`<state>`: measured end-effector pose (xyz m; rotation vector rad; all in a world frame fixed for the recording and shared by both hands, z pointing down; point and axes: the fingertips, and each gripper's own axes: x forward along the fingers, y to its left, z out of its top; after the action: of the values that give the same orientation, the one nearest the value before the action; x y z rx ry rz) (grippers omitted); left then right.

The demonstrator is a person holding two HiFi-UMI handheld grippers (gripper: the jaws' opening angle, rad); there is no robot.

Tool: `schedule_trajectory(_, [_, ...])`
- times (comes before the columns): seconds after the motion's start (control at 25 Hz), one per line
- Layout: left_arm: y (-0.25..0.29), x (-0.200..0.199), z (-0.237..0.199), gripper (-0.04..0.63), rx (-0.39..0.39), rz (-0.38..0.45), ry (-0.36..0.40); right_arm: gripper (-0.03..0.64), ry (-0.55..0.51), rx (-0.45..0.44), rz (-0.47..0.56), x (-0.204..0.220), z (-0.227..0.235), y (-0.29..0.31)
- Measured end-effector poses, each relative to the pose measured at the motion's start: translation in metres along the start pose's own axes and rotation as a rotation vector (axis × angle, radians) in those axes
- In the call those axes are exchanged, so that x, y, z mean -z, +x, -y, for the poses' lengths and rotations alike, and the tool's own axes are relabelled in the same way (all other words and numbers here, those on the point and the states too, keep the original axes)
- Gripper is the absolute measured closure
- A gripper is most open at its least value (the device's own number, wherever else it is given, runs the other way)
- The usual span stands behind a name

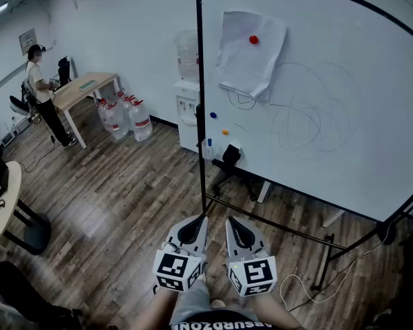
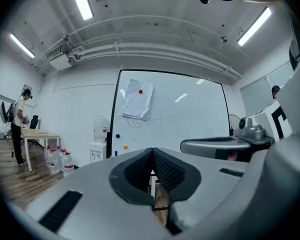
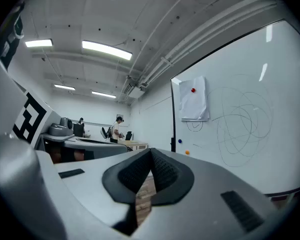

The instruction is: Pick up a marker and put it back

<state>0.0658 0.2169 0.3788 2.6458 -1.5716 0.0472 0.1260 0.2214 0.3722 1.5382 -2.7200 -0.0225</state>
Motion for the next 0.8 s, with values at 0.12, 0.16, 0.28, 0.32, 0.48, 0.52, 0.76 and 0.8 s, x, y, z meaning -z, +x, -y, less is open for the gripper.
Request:
schedule_trajectory(0.12, [0.002,-0.001,-0.004,0.588,-0.003,0.002,-0.001,0.620,0.001,-0.009,0.007,-0.001,0.001,0.006])
schedule_trajectory(0.16, [0.004,-0.001,-0.006,0.588,-0.004,0.002,-0.001,0.620,0.002,-0.011,0.009,-0.001,0.001,0.008])
schedule_trajectory(0.28, [0.008,-0.001,-0.013,0.588,-0.008,0.002,-0.004,0.620,0.006,-0.006,0.011,0.000,0.003,0.015])
schedule_trajectory(0.32, [0.010,-0.001,-0.015,0.588,-0.010,0.001,-0.004,0.620,0.005,-0.006,0.010,0.001,0.004,0.018])
schedule_trajectory(0.48, [0.017,0.001,-0.026,0.588,-0.015,-0.005,-0.005,0.619,0.006,-0.021,0.010,0.001,0.003,0.031])
schedule_trajectory(0.52, [0.019,0.002,-0.029,0.588,-0.015,-0.007,-0.007,0.618,0.006,-0.023,0.010,0.001,0.002,0.034])
schedule_trajectory(0.76, [0.035,0.008,-0.052,0.588,-0.029,-0.020,-0.019,0.575,-0.005,-0.048,0.002,0.000,0.001,0.059])
schedule_trajectory(0.8, [0.037,0.008,-0.055,0.588,-0.032,-0.022,-0.018,0.562,-0.006,-0.054,-0.004,0.000,0.001,0.064])
